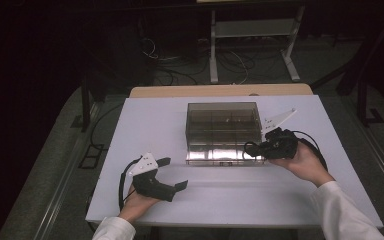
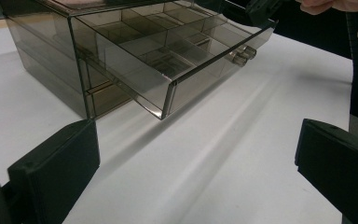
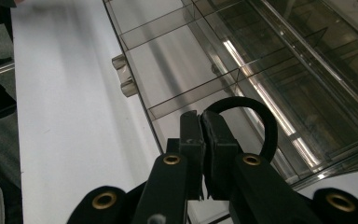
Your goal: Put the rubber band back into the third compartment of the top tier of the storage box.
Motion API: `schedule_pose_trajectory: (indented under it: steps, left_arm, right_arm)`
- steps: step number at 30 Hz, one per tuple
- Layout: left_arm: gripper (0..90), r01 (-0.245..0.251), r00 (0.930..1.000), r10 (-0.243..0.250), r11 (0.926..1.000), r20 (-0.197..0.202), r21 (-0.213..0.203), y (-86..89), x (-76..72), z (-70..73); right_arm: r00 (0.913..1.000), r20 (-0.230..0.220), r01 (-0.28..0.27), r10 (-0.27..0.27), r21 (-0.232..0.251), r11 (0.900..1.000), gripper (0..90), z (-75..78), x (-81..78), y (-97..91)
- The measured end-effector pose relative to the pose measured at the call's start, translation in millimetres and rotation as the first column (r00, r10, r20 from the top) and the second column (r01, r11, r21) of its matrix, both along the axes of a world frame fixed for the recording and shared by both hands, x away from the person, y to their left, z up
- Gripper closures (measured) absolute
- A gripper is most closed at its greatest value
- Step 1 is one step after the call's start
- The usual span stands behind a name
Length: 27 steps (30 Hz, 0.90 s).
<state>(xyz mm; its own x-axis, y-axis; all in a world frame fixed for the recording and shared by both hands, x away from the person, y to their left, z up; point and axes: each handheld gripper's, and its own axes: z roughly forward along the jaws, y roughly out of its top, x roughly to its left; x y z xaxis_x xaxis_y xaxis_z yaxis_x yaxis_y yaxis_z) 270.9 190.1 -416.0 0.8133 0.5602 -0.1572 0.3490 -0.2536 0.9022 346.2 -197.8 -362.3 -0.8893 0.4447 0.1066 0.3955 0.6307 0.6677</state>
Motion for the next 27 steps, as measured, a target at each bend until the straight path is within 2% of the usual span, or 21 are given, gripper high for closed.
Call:
schedule_pose_trajectory:
  steps: [14,18,27]
  left_arm:
    - [0.0,0.003,1.0000,-0.003,1.0000,0.000,0.002,-0.4,-0.3,0.0]
    - [0.0,0.002,1.0000,-0.002,1.0000,-0.001,0.001,-0.3,-0.2,0.0]
    - [0.0,0.004,1.0000,-0.004,1.0000,-0.001,0.003,-0.6,-0.2,-0.1]
  right_arm:
    - [0.9997,-0.025,0.007,-0.007,-0.004,1.0000,85.5,-8.2,6.2,1.8]
    - [0.9996,-0.025,0.011,-0.011,-0.012,0.9999,81.5,-9.3,6.9,2.7]
    - [0.9996,-0.011,0.027,-0.027,-0.001,0.9996,78.9,-6.4,6.3,-0.1]
